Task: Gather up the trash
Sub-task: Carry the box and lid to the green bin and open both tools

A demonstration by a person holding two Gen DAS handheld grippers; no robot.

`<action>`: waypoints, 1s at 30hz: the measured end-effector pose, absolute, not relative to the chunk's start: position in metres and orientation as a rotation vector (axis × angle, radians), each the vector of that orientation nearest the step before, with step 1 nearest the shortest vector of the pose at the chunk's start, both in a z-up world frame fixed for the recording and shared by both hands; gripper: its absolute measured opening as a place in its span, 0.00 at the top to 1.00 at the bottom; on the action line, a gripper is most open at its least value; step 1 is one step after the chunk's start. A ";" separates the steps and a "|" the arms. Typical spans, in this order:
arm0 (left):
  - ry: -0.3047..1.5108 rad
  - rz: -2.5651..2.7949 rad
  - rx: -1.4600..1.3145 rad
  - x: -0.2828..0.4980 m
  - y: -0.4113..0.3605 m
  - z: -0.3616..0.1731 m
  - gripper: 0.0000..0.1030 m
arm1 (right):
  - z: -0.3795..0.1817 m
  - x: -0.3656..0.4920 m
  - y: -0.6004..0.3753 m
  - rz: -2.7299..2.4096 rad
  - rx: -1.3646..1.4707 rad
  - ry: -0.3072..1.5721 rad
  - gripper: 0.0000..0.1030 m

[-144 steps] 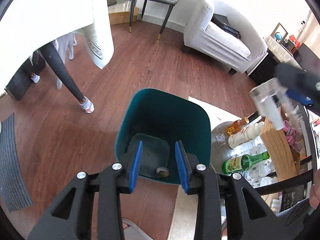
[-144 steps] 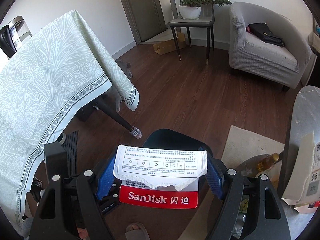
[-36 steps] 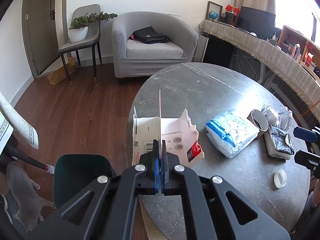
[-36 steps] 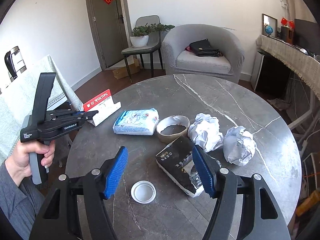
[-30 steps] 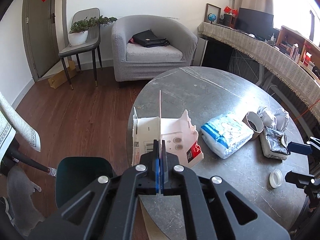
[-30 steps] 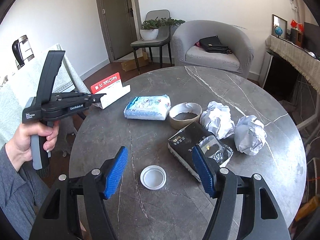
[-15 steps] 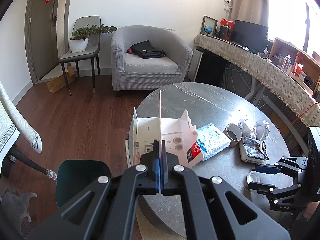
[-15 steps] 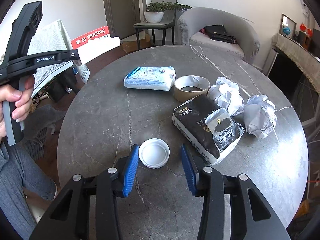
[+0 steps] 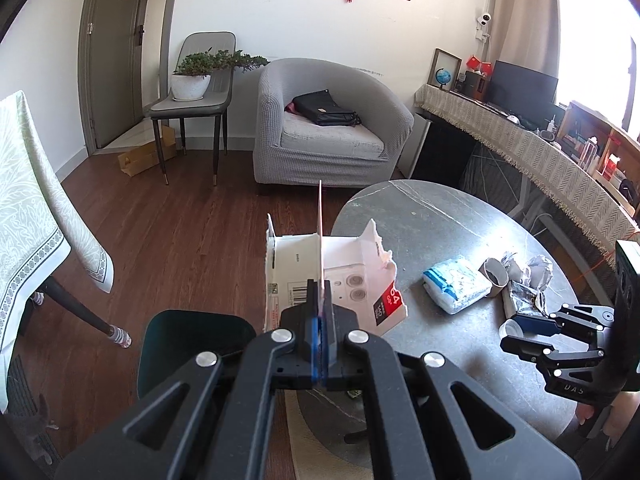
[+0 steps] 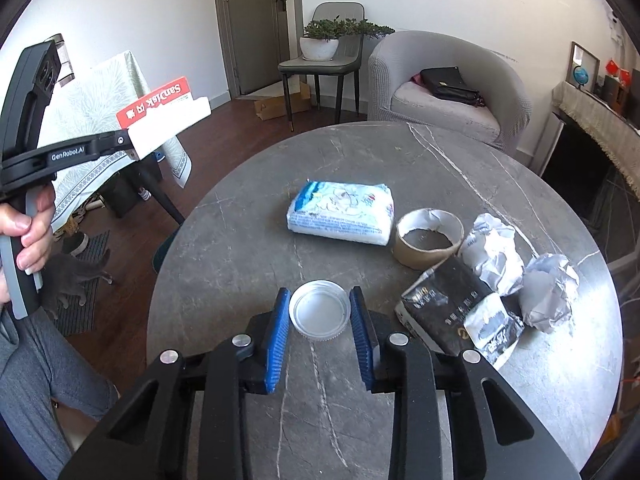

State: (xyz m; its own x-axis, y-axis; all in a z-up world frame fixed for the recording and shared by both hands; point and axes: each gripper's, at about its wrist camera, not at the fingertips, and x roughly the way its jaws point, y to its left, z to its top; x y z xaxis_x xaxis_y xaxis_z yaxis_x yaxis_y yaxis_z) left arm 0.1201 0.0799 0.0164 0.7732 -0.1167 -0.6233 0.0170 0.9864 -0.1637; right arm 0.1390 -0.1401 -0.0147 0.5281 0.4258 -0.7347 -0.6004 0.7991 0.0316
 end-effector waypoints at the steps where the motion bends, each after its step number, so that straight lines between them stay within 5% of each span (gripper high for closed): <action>1: 0.689 -0.064 -0.153 0.118 0.084 0.014 0.98 | -0.013 0.141 -0.133 0.626 -0.233 0.804 0.71; 18: 0.879 0.088 -0.118 0.107 0.177 -0.072 0.98 | 0.006 0.141 0.007 0.821 -0.230 0.793 0.71; 30: 1.054 0.086 -0.251 0.127 0.222 -0.144 0.91 | -0.038 0.149 0.090 0.843 -0.237 0.919 0.71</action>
State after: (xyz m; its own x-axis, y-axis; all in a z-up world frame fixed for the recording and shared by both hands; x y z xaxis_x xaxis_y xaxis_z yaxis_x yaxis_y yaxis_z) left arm 0.1265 0.2223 -0.1436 0.4938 -0.0494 -0.8682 -0.1899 0.9682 -0.1631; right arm 0.1491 0.0897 -0.0376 0.3211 0.5391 -0.7786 -0.7290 0.6655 0.1602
